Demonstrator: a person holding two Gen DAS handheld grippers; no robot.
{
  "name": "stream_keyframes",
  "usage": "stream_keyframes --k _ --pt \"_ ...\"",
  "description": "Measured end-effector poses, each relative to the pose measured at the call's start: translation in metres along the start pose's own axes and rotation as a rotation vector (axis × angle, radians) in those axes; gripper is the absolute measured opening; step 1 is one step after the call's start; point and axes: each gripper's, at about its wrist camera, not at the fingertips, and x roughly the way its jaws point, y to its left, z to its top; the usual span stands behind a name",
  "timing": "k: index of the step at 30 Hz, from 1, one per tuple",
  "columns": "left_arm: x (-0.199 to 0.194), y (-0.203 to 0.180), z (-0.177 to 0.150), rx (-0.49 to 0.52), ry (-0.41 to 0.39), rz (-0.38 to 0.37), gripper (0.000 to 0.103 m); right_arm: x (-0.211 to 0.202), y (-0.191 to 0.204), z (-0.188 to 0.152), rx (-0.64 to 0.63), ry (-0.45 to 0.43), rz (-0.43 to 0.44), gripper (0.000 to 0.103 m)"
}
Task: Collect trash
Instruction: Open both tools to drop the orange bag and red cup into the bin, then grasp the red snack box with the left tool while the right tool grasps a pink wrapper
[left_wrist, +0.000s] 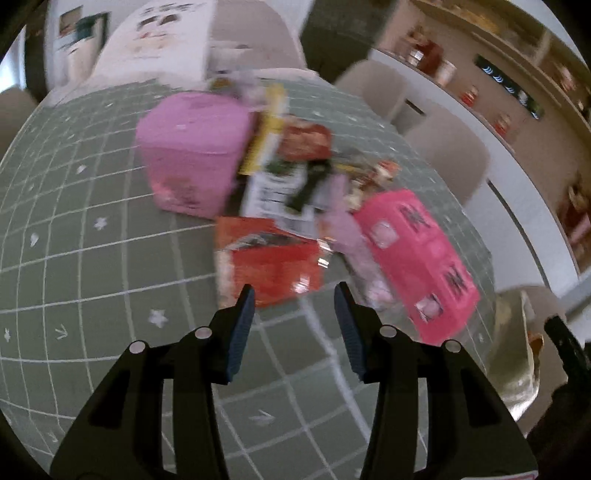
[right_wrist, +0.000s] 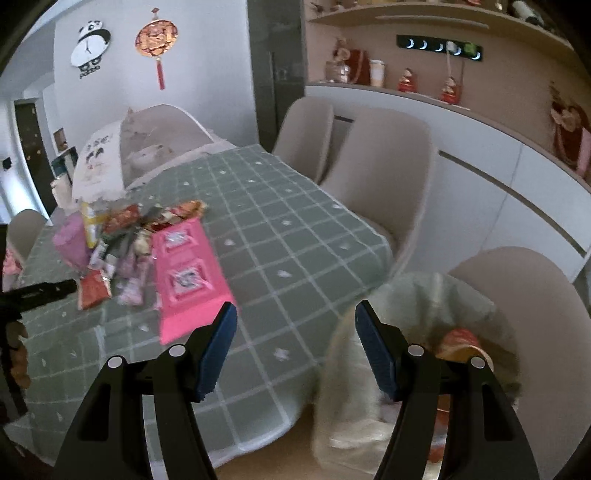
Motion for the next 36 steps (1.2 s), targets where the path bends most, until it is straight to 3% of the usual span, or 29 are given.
stream_keyframes --k 3,11,15,20,23,25,29,34,36 --pt "0.01 0.01 0.006 -0.011 0.003 -0.007 0.043 0.006 0.015 0.001 -0.015 0.011 0.042 0.063" --pt "0.028 -0.005 0.042 0.196 -0.098 0.02 0.043 0.016 0.047 -0.004 -0.086 0.052 0.103 0.063" --pt "0.044 0.006 0.051 0.303 -0.001 -0.025 0.043 0.019 0.046 -0.012 -0.093 0.084 0.122 0.063" --pt "0.04 0.018 0.029 0.27 0.105 -0.12 0.043 0.023 0.047 -0.015 -0.079 0.095 0.124 0.063" --pt "0.021 0.027 0.017 0.195 0.078 -0.132 0.043 0.025 0.053 -0.013 -0.083 0.082 0.129 0.063" --pt "0.01 0.039 0.012 0.077 0.059 -0.145 0.043 0.027 0.057 -0.013 -0.085 0.075 0.133 0.063" --pt "-0.006 0.051 0.005 -0.052 0.005 -0.089 0.043 0.032 0.06 -0.012 -0.072 0.079 0.156 0.063" --pt "-0.009 0.038 -0.005 -0.009 0.007 -0.048 0.043 0.041 0.063 -0.014 -0.064 0.104 0.181 0.063" --pt "-0.003 0.038 -0.004 -0.011 0.02 0.001 0.043 0.045 0.065 -0.014 -0.074 0.114 0.182 0.063"
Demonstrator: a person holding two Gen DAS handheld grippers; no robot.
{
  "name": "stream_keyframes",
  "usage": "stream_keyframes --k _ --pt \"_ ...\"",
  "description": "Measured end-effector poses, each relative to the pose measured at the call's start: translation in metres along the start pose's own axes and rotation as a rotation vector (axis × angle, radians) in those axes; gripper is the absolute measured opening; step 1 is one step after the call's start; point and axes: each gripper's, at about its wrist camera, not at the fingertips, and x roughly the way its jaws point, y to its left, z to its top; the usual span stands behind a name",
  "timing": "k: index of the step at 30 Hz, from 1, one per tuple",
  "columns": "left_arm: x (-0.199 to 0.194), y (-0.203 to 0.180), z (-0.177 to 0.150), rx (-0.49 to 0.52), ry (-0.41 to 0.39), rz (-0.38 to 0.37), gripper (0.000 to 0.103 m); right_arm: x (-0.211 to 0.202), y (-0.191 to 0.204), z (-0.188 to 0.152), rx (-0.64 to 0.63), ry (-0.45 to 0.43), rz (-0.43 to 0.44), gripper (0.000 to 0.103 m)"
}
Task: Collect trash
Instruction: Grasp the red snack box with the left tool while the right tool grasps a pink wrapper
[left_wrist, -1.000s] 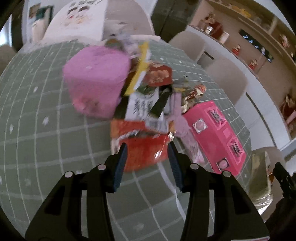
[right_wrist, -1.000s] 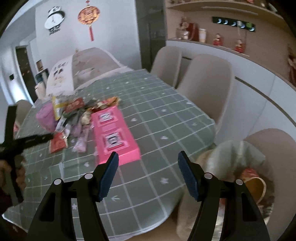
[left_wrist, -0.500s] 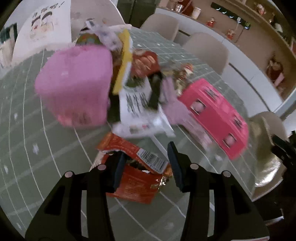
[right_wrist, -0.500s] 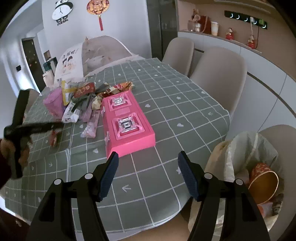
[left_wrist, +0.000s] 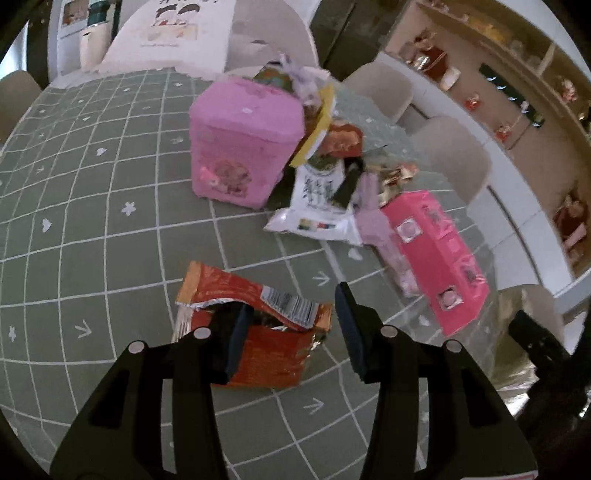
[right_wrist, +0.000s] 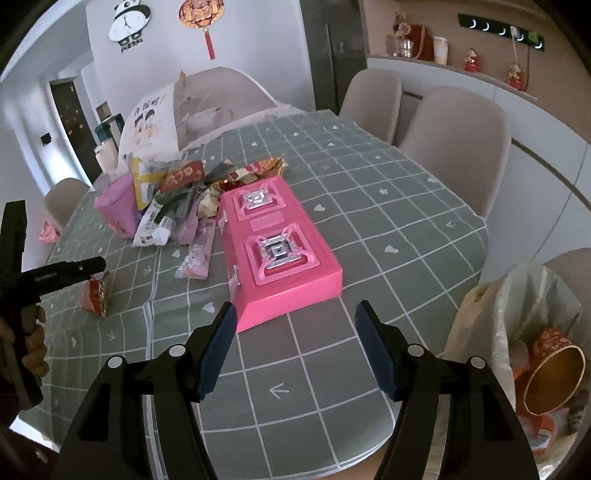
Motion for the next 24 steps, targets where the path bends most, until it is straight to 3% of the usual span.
stream_keyframes --k 4,7,8,9,17,24 --pt "0.015 -0.001 0.001 -0.005 0.018 0.078 0.03 0.002 0.01 0.002 -0.043 -0.01 0.002 0.063" --pt "0.016 0.001 -0.003 0.006 0.027 0.089 0.024 0.007 0.021 0.006 -0.07 -0.011 0.024 0.063" --pt "0.012 0.003 -0.003 0.0 0.026 0.08 0.019 0.01 0.027 0.007 -0.084 -0.012 0.033 0.063" --pt "0.007 0.004 -0.004 -0.003 0.022 0.07 0.003 0.012 0.032 0.009 -0.096 -0.013 0.042 0.063" --pt "-0.053 0.018 -0.002 -0.029 -0.044 -0.077 0.002 0.05 0.089 0.027 -0.2 -0.006 0.108 0.063" --pt "-0.078 0.036 -0.007 -0.029 -0.041 -0.106 0.001 0.106 0.122 0.04 -0.242 0.039 0.043 0.058"
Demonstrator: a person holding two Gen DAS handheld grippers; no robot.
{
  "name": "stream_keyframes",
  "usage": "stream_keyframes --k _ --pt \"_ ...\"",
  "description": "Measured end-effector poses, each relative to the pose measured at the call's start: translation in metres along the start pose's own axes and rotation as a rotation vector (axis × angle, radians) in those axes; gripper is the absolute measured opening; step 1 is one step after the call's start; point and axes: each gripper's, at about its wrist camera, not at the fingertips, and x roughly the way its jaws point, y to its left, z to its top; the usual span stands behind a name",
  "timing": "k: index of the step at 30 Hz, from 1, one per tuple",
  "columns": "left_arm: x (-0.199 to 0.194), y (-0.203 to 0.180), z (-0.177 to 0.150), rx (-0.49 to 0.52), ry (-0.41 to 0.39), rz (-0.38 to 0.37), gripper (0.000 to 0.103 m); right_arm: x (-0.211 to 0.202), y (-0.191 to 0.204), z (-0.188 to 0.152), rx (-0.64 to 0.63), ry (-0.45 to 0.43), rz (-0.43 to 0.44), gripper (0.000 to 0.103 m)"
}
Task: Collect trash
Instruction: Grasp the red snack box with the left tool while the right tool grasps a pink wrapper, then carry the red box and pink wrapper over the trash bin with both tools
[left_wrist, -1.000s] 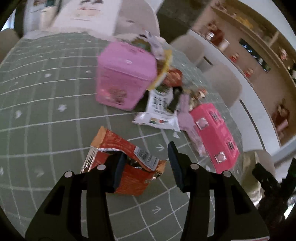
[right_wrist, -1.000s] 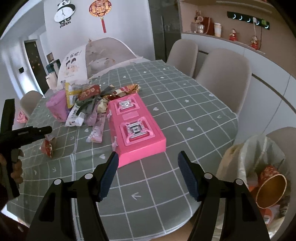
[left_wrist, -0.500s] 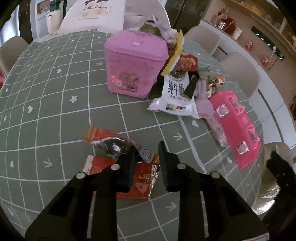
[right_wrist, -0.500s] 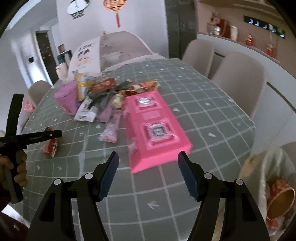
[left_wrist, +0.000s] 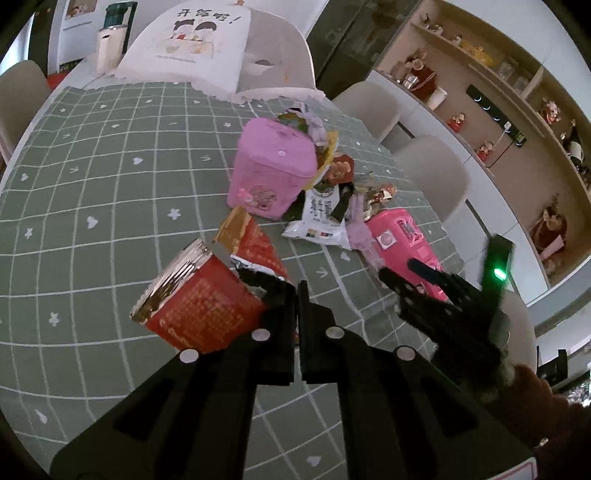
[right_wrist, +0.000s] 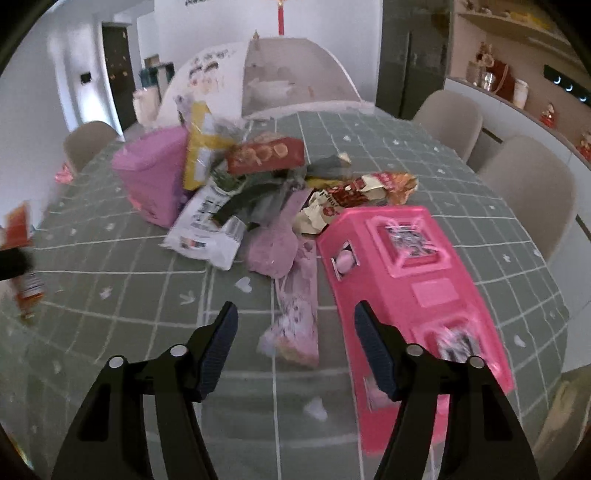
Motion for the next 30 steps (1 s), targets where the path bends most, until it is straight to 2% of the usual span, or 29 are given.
stream_keyframes --k 3,4,8,16,24,30 --pt "-0.005 0.007 0.0 0.003 0.002 0.005 0.002 0.02 0.005 0.004 -0.004 0.047 -0.021 0.046" --pt "-0.007 0.01 0.0 0.003 0.005 0.0 0.002 0.025 0.005 0.005 -0.001 0.063 -0.026 0.037" --pt "-0.006 0.013 0.0 0.009 0.016 -0.014 0.002 0.027 0.005 0.003 0.018 0.093 -0.017 0.021" --pt "0.006 -0.012 0.008 0.084 0.034 -0.066 0.002 -0.026 0.002 -0.011 0.041 0.042 0.021 0.018" --pt "0.018 -0.066 0.009 0.204 0.035 -0.108 0.002 -0.097 -0.027 -0.016 0.101 -0.065 -0.017 0.018" --pt "0.022 -0.109 0.011 0.27 0.031 -0.171 0.002 -0.142 -0.051 -0.025 0.141 -0.134 -0.059 0.018"
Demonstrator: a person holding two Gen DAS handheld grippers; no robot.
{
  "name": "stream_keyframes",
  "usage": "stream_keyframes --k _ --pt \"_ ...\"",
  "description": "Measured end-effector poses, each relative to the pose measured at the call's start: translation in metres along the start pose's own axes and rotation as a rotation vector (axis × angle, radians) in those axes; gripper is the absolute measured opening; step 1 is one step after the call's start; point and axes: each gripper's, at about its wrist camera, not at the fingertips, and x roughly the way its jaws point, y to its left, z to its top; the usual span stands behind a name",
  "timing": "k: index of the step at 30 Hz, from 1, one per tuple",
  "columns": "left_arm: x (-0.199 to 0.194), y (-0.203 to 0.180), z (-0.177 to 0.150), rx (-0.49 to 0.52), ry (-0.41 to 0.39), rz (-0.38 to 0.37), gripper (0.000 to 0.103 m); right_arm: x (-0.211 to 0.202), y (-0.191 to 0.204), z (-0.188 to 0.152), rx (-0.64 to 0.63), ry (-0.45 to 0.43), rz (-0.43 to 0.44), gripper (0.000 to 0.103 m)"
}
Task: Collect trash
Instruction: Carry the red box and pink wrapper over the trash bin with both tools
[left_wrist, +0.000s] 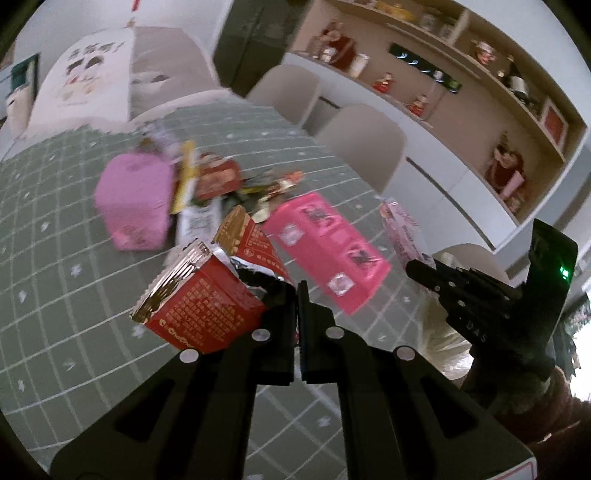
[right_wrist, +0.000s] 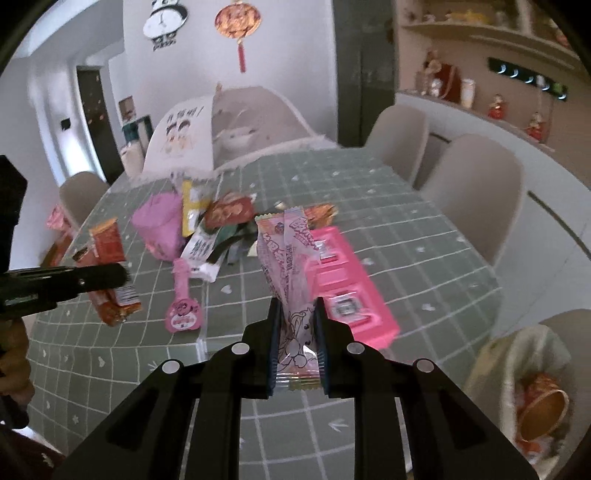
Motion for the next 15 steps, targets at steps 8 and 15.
stream_keyframes --k 8,15 --pt "0.017 -0.078 0.021 0.131 -0.028 -0.113 0.002 -0.065 -0.051 -0.008 0.055 -0.096 -0.113 0.018" --pt "0.038 -0.163 0.021 0.271 -0.028 -0.211 0.002 -0.118 -0.111 -0.037 0.121 -0.153 -0.237 0.018"
